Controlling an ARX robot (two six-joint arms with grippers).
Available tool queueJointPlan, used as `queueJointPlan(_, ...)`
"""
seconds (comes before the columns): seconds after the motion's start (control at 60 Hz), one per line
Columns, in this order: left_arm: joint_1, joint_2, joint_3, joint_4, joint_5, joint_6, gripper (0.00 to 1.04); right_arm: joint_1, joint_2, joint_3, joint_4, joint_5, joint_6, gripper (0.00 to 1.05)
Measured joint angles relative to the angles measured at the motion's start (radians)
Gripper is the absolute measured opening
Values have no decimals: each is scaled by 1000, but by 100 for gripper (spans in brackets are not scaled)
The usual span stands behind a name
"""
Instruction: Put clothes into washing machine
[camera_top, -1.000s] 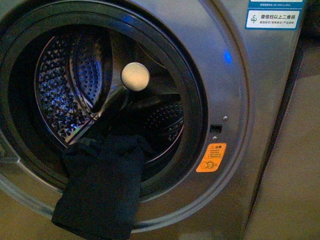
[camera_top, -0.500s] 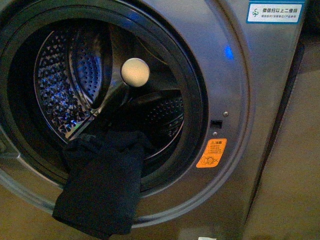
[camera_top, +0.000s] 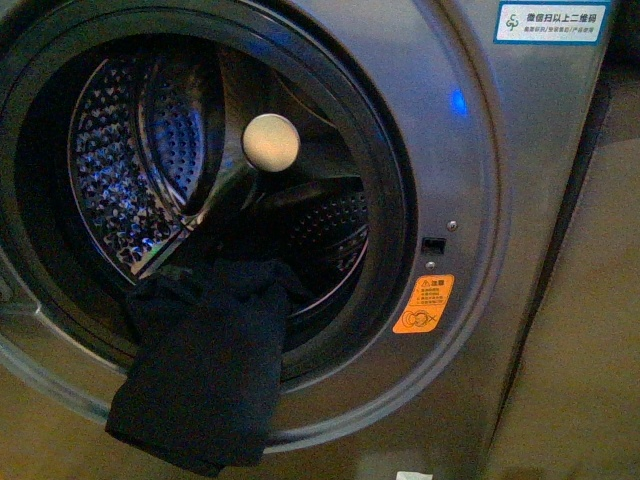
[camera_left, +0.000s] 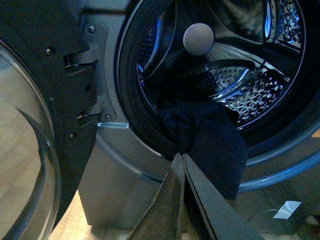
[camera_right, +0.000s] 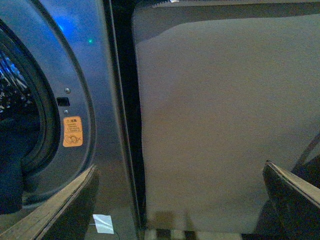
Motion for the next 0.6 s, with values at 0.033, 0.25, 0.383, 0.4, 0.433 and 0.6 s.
queueJointPlan(0.033, 0, 0, 0, 0, 0, 0, 4, 0, 0, 0, 0, 0, 0, 97)
queueJointPlan(0.25, 0, 0, 0, 0, 0, -1, 5, 0, 0, 0, 0, 0, 0, 97)
queueJointPlan(0.383, 0, 0, 0, 0, 0, 0, 27, 0, 0, 0, 0, 0, 0, 97)
queueJointPlan(0.4, 0, 0, 0, 0, 0, 0, 31, 0, 0, 0, 0, 0, 0, 97)
queueJointPlan(0.433, 0, 0, 0, 0, 0, 0, 38, 0, 0, 0, 0, 0, 0, 97)
queueJointPlan(0.6, 0, 0, 0, 0, 0, 0, 70, 0, 0, 0, 0, 0, 0, 97)
